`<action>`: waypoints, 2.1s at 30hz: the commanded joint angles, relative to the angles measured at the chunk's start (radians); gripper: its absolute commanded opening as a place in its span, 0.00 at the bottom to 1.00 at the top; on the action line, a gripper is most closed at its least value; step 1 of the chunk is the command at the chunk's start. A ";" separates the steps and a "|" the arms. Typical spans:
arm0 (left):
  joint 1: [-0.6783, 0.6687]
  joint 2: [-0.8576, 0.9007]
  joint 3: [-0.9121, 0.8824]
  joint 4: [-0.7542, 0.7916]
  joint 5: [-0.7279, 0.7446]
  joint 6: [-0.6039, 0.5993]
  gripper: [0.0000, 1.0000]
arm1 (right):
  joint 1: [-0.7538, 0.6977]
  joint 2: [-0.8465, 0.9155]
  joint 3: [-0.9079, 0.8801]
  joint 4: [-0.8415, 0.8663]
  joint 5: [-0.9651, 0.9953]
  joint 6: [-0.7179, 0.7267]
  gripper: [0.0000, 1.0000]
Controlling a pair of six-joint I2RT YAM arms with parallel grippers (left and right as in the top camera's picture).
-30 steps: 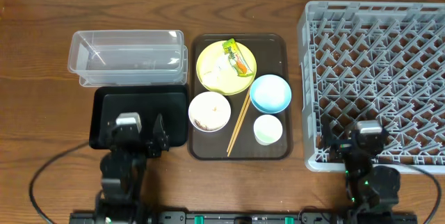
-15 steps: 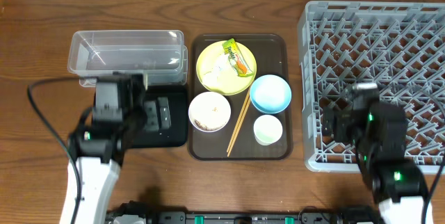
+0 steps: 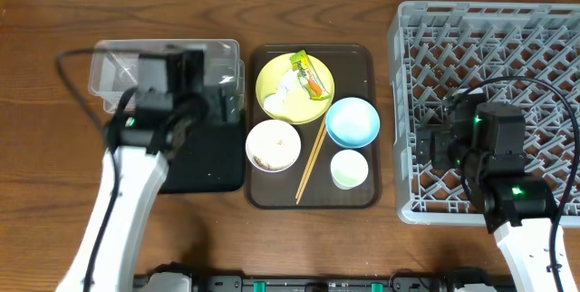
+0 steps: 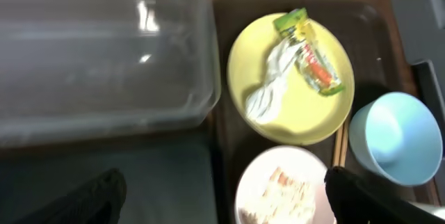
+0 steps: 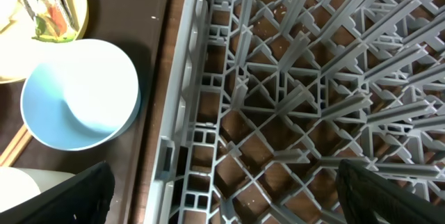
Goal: Sort waste into correct bins and load items into the dishwasher rack
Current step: 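Grasp the white tissue on the yellow plate with the left gripper, then carry the tissue left and drop it into the clear bin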
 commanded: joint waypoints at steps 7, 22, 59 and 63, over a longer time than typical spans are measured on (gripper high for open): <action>-0.191 0.279 0.127 0.163 -0.095 0.106 0.93 | 0.005 0.001 0.021 0.005 -0.006 0.014 0.99; -0.257 0.621 0.127 0.360 -0.143 0.106 0.76 | 0.005 0.001 0.021 0.005 -0.007 0.014 0.99; 0.025 0.357 0.127 0.216 -0.173 -0.454 0.12 | 0.005 0.001 0.021 0.004 0.001 0.014 0.99; 0.060 0.368 0.127 0.219 -0.165 -0.494 0.56 | 0.005 0.001 0.021 0.004 0.001 0.014 0.99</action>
